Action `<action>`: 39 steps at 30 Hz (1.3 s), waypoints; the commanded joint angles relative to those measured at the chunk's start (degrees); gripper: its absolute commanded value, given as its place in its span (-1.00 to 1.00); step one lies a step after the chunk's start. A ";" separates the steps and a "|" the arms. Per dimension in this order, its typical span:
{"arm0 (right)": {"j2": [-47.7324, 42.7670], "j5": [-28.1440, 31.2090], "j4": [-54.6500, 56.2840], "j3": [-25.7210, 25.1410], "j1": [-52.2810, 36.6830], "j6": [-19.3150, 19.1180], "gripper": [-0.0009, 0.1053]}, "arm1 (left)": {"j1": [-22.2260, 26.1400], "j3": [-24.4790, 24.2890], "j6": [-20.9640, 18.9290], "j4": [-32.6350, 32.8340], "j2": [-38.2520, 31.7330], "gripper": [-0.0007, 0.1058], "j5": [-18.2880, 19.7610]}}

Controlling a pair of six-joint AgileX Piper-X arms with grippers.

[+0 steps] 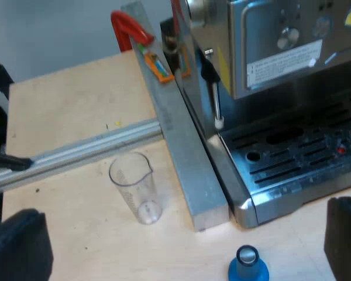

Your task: Grind coffee beans and then tamp

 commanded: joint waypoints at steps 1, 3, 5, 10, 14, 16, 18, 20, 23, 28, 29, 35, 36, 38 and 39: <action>-3.96 0.35 0.07 1.70 -0.20 -0.70 0.44 | 0.01 -0.47 -0.71 -0.31 -3.54 0.81 -0.74; -7.48 0.35 0.07 3.34 -0.20 -0.70 0.44 | 0.01 -0.47 -0.71 -0.31 -7.15 0.81 -0.59; -10.17 -0.01 0.07 4.40 -0.20 -0.70 0.44 | 0.01 -0.47 -0.71 -0.31 -10.01 0.81 -0.40; -18.04 -2.30 -0.09 6.12 -0.20 -0.79 0.44 | 0.01 -0.59 -0.71 -0.31 -16.30 0.81 -0.41; -20.67 -4.81 -0.09 6.11 -0.20 -0.64 0.44 | 0.01 -0.70 -0.60 1.86 -21.96 0.81 -0.41; -24.77 -7.65 -0.23 6.11 -0.20 1.10 0.44 | 0.01 -0.73 -0.60 2.74 -23.42 0.81 -0.41; -24.90 -7.74 0.08 6.00 -0.20 1.93 0.44 | 0.01 -0.71 -0.60 5.35 -27.18 0.81 -0.41; -24.61 -8.43 0.96 5.53 -0.01 2.90 0.44 | 0.01 -0.82 -0.60 7.79 -28.53 0.81 -0.41; -24.63 -12.95 -0.19 6.83 -0.04 1.71 0.44 | 0.01 -1.69 -0.76 13.74 -28.25 0.81 -0.41; -24.63 -13.93 -0.80 9.04 -0.04 1.71 0.44 | 0.01 -1.17 -1.32 12.33 -28.32 0.81 -0.41; -24.63 -13.93 -1.11 9.73 -0.04 1.71 0.44 | 0.01 -1.08 -1.31 11.15 -28.32 0.81 -0.41; -24.63 -13.93 -5.18 14.05 -0.04 2.37 0.44 | 0.01 1.45 -2.74 3.21 -28.32 0.81 -0.25; -24.63 -13.93 -5.45 14.40 -0.04 2.66 0.44 | 0.01 1.57 -2.88 2.98 -28.32 0.81 -0.15; -24.63 -13.93 -6.00 14.69 -0.04 3.31 0.44 | 0.01 1.94 -3.14 2.54 -28.32 0.81 0.04; -24.63 -13.93 -6.26 15.09 -0.04 3.88 0.44 | 0.01 2.34 -3.62 1.77 -28.32 0.81 0.29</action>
